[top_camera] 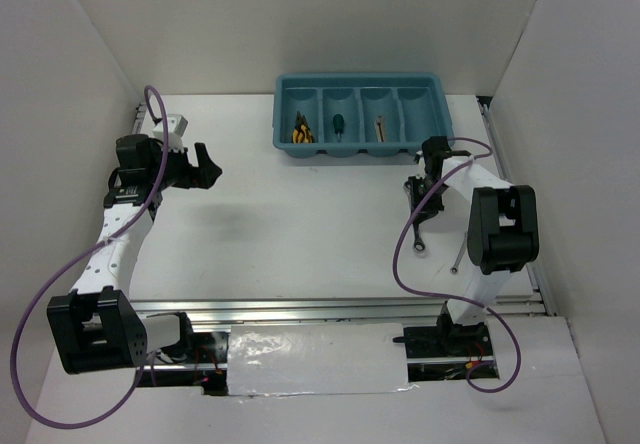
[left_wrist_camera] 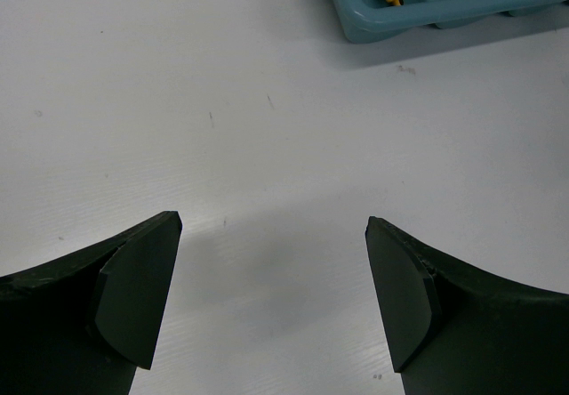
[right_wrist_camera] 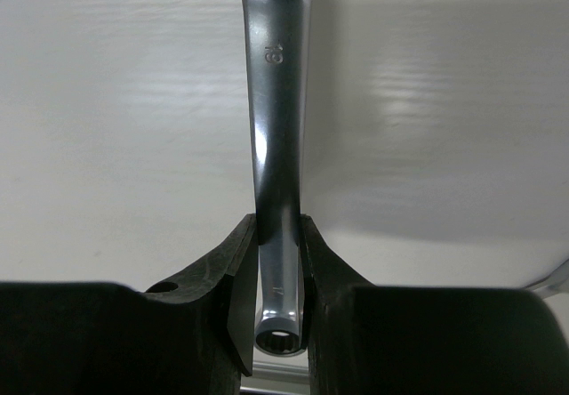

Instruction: Sort the tools into containers

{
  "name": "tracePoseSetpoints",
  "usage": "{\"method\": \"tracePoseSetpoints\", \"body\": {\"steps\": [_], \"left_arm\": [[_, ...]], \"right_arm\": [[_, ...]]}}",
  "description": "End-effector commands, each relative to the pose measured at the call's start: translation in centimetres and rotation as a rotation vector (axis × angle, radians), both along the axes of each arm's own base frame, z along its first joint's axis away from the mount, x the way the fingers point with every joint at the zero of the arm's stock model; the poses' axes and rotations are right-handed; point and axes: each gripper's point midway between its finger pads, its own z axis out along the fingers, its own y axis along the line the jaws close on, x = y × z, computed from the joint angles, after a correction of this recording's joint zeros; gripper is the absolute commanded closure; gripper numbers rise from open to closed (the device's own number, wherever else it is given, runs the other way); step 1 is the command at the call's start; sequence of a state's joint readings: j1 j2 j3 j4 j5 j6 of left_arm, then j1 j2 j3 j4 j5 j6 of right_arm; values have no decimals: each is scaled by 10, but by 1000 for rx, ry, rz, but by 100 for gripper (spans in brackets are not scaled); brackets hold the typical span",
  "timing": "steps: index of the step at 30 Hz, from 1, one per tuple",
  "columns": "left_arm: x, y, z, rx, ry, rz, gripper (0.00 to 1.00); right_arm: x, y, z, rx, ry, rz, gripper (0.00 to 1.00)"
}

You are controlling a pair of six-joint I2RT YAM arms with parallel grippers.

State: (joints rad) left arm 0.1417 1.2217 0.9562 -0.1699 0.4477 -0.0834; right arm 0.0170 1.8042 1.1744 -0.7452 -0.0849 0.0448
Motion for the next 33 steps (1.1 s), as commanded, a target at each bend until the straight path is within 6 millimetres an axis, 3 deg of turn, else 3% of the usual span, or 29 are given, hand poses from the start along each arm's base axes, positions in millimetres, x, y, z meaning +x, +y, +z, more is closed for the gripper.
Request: {"method": "tracePoseSetpoints", "body": {"steps": [1,5,11,17,20,22,27,28,29,33], "left_arm": [[10,-8,24,-7,-74,-30,1],[12,-12,25,-6,-78,-41,1],[11,-16,26,-5,-83,-52,1],[9,-19,26,-4,-88,-61,1],[9,-22,25,-9,-86,-66,1],[9,-26,24,-13,-84,-72,1],[10,-31,26,-12,-88,-79,1],[11,-32,26,-9,-84,-78,1],[11,-33,28,-8,-89,-78,1],[11,-34,26,-7,-84,-79,1]], "right_arm": [[-3,31,51,82,-108,30,100],[-7,41,64,91,-145,41,100],[-13,42,77,94,-196,47,100],[3,44,114,103,-314,54,100],[36,35,144,99,-415,14,100],[51,29,152,91,-440,-15,100],[113,11,175,74,-528,-68,100],[125,8,166,69,-515,-74,100],[141,5,183,69,-563,-77,100],[191,-17,198,62,-637,-108,100]]}}
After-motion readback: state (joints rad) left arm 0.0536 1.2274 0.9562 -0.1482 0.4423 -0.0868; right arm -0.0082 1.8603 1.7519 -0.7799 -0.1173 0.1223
